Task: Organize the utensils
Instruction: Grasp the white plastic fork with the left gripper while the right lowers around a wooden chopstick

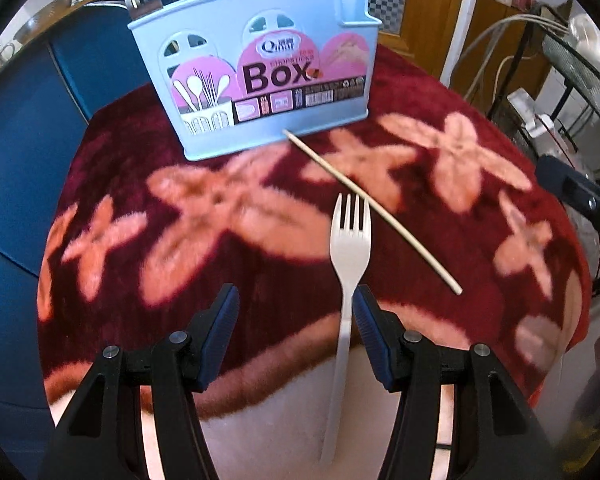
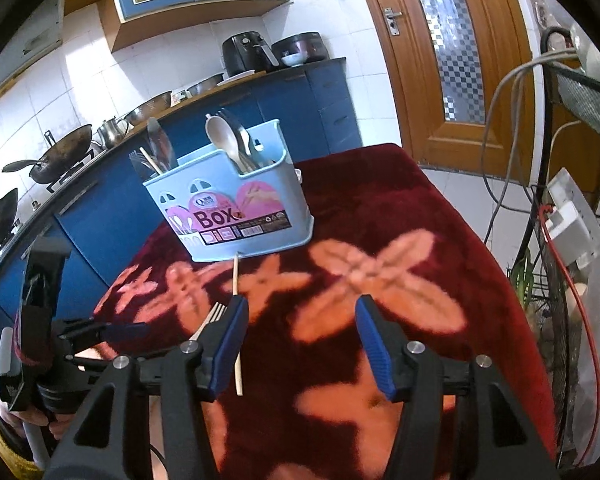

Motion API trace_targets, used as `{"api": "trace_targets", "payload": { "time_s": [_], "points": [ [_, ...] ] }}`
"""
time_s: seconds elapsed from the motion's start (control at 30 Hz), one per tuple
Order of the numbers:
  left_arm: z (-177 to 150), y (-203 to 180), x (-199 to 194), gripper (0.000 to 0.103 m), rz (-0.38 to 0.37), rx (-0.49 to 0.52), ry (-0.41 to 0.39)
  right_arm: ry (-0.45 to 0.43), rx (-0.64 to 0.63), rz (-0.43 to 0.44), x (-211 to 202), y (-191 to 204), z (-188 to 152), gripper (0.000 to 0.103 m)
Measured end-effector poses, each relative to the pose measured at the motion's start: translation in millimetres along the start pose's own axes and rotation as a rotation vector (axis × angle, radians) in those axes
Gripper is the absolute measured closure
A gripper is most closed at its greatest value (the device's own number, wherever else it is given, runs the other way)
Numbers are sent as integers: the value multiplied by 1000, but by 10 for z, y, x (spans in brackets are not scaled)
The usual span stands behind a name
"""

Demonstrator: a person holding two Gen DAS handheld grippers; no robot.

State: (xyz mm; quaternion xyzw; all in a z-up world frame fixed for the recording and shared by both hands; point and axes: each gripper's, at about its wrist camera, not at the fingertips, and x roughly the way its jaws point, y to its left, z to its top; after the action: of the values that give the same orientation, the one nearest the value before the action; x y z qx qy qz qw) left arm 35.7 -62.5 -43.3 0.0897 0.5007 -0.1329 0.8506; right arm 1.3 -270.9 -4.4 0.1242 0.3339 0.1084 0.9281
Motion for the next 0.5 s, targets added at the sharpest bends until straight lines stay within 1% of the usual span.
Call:
{"api": "trace_targets", "payload": {
  "time_s": [0.1,0.2,0.23,0.27,0.3,0.33,0.37,0.43,0.47,0.5],
  "points": [
    [-31,10,2,43,-15,7,14,5,12,5,20,-23,-18,44],
    [-61,3,23,43,-56,11,35,12,21,9,45,-51,-35,44],
    [-68,-2,24,47,-63,13,37,14,23,10,50,-58,-37,44],
    [-72,-11,32,54,-68,16,40,16,24,11,54,-68,-41,44],
    [-75,-21,42,56,-75,18,43,18,26,12,55,-74,-44,44],
    [-76,-27,52,62,-78,21,44,18,27,12,57,-76,-46,44],
    [-76,-35,60,72,-84,26,42,20,28,12,61,-80,-48,44],
    [-79,-50,66,83,-94,38,41,23,30,11,68,-82,-49,44],
    [-77,-58,68,86,-103,41,38,25,31,11,73,-82,-48,44],
    [-75,-65,70,93,-112,42,36,27,32,12,77,-83,-49,44]
  ]
}}
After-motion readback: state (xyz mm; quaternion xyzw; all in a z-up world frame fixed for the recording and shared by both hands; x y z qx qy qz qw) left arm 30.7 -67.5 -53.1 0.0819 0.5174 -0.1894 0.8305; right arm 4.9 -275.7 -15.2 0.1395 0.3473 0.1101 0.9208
